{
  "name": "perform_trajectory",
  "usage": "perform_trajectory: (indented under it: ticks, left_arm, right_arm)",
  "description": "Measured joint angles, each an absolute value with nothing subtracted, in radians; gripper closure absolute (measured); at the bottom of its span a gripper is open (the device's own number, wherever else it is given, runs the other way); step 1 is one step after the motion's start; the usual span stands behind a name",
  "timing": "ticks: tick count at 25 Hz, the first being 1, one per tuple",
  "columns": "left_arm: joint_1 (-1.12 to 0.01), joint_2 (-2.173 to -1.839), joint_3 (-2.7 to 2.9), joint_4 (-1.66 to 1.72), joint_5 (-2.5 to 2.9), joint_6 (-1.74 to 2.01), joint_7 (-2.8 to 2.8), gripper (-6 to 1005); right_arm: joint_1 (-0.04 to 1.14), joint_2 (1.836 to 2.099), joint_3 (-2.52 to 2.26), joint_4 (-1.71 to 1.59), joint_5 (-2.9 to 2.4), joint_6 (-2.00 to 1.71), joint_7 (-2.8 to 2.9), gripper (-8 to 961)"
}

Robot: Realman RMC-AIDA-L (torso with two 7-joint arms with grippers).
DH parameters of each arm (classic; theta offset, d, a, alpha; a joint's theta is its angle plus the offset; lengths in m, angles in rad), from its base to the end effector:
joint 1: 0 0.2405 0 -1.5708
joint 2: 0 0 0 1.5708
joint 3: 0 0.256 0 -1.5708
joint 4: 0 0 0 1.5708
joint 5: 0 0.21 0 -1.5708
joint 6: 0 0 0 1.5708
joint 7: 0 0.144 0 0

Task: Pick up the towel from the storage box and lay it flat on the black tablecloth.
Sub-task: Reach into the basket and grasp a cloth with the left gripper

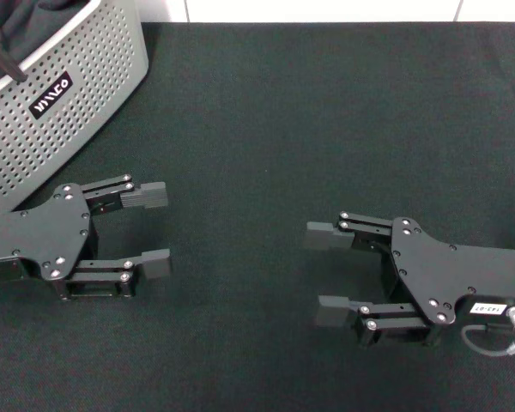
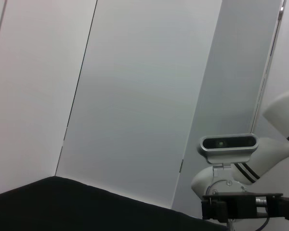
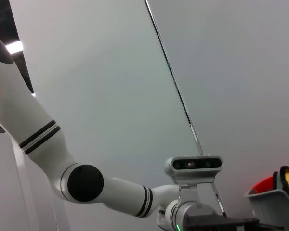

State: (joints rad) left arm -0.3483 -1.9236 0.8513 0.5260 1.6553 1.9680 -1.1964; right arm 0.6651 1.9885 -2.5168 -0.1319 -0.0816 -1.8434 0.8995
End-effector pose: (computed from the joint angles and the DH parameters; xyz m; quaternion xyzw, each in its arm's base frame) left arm -0.2835 0.2499 0.0525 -0.9131 -0.1424 -0.3795 0.0436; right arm 0.1978 0.2621 -0.0492 0.8780 -0.1000 -0.4613 0.0797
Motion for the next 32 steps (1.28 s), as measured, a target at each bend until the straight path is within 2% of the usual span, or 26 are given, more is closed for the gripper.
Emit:
perform_trajectory:
  ticks: [13,15,23,26,32]
  left_arm:
    - [-0.344,-1.931,0.815,0.548,1.644,1.968,-1.222,137]
    - [-0.344,-1.943,0.767,0.609,1.643,1.969,-1.287,137]
    - [-0.309,-2.081,0.574,1.403,1.741,1.873,-1.709,137]
    - [-0.299,-2.09,0.573,1.643,1.889,1.781,-1.763,137]
    - [-0.311,-2.081,0.474,1.799,2.045,1.723,-1.809,138]
  right_arm:
    - [0.658,1.992,-2.51,-0.129,-0.081,-1.824,0.896,187]
    - [0.654,1.992,-2.508,-0.124,-0.076,-1.804,0.896,187]
    - [0.649,1.999,-2.493,-0.106,-0.07,-1.72,0.895,186]
    - [0.647,2.005,-2.49,-0.106,-0.07,-1.697,0.894,186]
    - [0.62,2.012,-2.447,-0.105,-0.069,-1.675,0.87,186]
